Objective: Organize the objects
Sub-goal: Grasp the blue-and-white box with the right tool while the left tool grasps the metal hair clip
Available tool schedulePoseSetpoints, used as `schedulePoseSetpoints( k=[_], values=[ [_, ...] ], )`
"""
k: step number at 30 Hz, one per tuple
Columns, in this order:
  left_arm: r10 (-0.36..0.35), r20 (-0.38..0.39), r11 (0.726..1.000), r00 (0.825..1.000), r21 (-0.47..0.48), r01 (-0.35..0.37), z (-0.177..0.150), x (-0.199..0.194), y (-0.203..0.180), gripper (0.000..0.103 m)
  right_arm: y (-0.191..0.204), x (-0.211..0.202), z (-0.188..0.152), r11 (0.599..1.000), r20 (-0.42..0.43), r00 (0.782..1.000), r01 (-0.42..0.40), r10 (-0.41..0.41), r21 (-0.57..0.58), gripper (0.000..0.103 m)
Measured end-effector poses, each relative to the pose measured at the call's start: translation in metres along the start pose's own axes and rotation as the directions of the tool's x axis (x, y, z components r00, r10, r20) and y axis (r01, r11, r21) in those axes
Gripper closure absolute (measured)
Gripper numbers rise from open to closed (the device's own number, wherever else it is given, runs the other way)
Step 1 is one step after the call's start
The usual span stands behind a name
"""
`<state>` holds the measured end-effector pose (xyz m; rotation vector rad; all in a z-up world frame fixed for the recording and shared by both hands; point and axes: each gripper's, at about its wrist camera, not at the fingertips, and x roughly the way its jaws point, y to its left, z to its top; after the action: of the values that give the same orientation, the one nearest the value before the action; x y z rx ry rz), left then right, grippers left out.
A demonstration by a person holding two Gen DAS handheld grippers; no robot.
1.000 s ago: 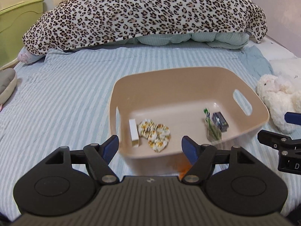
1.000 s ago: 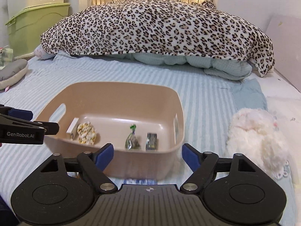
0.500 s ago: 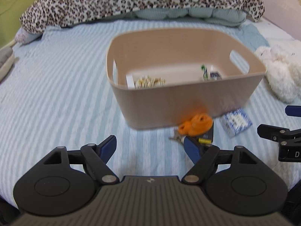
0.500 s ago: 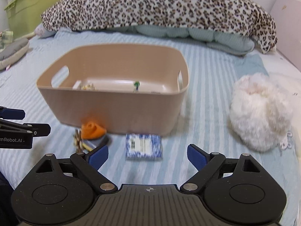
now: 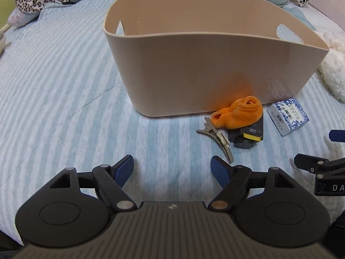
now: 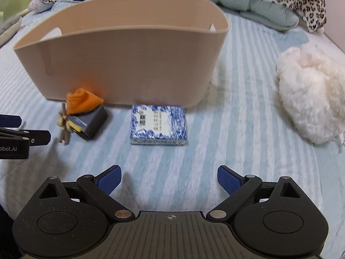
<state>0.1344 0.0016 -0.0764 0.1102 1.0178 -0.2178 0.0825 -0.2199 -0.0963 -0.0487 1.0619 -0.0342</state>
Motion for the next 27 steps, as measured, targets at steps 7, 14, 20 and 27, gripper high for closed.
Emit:
schedulePoseSetpoints(
  k=[7, 14, 20, 27],
  values=[
    [-0.048, 0.026, 0.998, 0.999, -0.044, 0.049, 0.01, 0.003, 0.006, 0.024, 0.001, 0.018, 0.004, 1.0, -0.015, 1.0, -0.009, 0.009, -0.002, 0.003],
    [-0.064, 0.037, 0.995, 0.997, -0.068, 0.067, 0.022, 0.008, 0.004, 0.022, 0.002, 0.025, 0.013, 1.0, 0.005, 1.0, -0.019, 0.019, 0.006, 0.0],
    [-0.089, 0.039, 0.99, 0.995, -0.102, 0.093, 0.022, 0.007, 0.008, 0.022, 0.006, 0.028, 0.016, 1.0, 0.016, 1.0, -0.018, 0.018, 0.0, 0.0],
    [-0.057, 0.017, 0.994, 0.998, -0.095, 0.058, 0.026, 0.017, -0.001, 0.022, 0.008, 0.028, 0.013, 1.0, 0.02, 1.0, -0.011, 0.011, 0.004, 0.0]
  ],
)
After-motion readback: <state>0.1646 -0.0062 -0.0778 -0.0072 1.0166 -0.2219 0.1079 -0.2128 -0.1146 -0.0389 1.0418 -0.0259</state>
